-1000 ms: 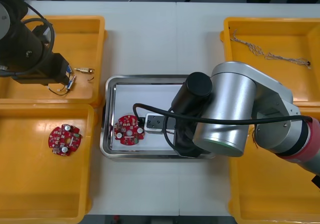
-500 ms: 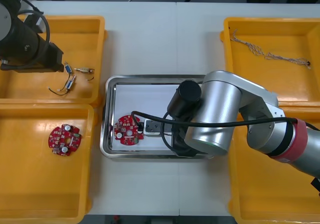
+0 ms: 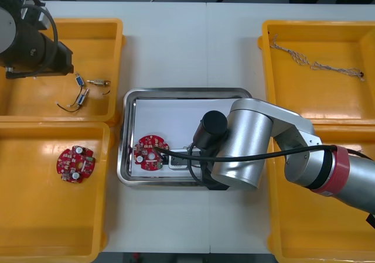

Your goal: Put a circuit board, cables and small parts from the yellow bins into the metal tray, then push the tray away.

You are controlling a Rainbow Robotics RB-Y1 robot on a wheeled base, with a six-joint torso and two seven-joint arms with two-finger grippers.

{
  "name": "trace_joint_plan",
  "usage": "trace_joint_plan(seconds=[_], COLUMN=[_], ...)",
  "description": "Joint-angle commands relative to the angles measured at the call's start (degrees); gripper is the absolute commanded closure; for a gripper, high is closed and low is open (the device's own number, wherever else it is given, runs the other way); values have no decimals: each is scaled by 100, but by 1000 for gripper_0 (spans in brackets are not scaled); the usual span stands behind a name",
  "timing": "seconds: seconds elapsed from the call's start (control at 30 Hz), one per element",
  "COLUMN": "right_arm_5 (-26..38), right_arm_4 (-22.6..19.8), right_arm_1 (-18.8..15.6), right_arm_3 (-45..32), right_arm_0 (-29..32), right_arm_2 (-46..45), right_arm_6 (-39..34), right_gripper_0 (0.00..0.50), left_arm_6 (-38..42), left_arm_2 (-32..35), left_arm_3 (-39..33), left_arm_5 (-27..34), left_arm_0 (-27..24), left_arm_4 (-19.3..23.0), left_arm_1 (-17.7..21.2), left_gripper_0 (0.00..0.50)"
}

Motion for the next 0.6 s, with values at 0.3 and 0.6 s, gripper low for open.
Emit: trace_joint_plan(seconds=[0.3,0.6], right_arm_5=[-9,623], right_arm_4=[1,-281], right_arm_1=[78,70], right_arm_3=[-152,-671], right_arm_0=[-172,-181], right_arm_2=[-85,-657], right_arm_6=[174,86], right_gripper_0=[0,0], left_arm_6=[-639,-903], left_arm_2=[159,133], left_arm_3=[-46,-28], left_arm_5=[-83,-171], left_arm_0=[199,357], left_arm_4=[27,-140], left_arm_1=[-101,-391], left_gripper_0=[7,9])
